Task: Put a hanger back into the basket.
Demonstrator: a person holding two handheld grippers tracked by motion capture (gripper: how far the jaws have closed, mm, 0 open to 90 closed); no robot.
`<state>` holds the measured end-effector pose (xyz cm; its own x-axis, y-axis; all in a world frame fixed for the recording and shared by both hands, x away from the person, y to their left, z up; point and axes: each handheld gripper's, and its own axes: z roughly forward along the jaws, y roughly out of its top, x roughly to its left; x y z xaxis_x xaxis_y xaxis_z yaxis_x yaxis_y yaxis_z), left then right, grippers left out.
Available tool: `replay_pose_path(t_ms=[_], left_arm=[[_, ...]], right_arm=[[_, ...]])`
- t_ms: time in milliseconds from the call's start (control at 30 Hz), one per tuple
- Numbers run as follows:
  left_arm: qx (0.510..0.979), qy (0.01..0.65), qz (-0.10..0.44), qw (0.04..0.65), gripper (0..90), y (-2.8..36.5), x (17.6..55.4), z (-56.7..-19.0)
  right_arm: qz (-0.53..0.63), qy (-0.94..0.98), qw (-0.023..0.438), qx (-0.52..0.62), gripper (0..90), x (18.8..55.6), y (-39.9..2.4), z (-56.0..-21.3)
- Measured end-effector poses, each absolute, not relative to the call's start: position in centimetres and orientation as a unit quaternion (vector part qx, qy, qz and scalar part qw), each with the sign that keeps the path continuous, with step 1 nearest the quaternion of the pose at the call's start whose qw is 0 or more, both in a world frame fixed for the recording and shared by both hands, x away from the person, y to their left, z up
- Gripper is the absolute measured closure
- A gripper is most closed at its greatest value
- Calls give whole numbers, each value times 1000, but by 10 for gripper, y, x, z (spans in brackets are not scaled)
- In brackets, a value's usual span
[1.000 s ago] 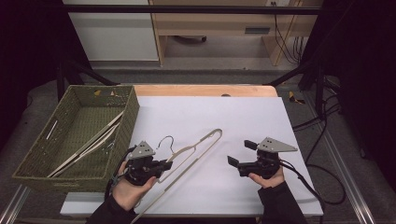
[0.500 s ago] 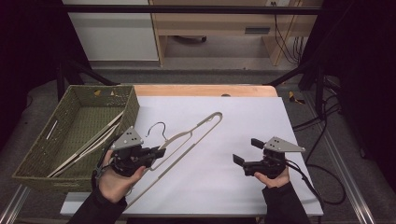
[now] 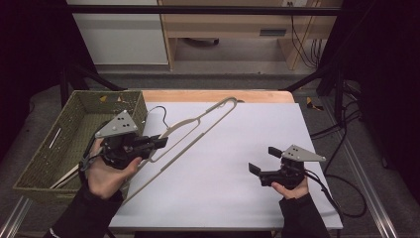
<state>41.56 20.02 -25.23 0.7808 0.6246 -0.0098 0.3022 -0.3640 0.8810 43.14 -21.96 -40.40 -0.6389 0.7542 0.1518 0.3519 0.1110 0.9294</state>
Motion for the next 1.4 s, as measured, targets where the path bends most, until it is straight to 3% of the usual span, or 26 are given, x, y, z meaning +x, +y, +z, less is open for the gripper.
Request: replay_pose_path(t_ms=[600,1400], left_arm=[[797,294,207,485,860,255,442,-214],[796,337,258,431,860,347,469,-227]], right_arm=[[541,726,186,382,32,433,-218,-406],[537,729,182,384,27,434,-217,-407]])
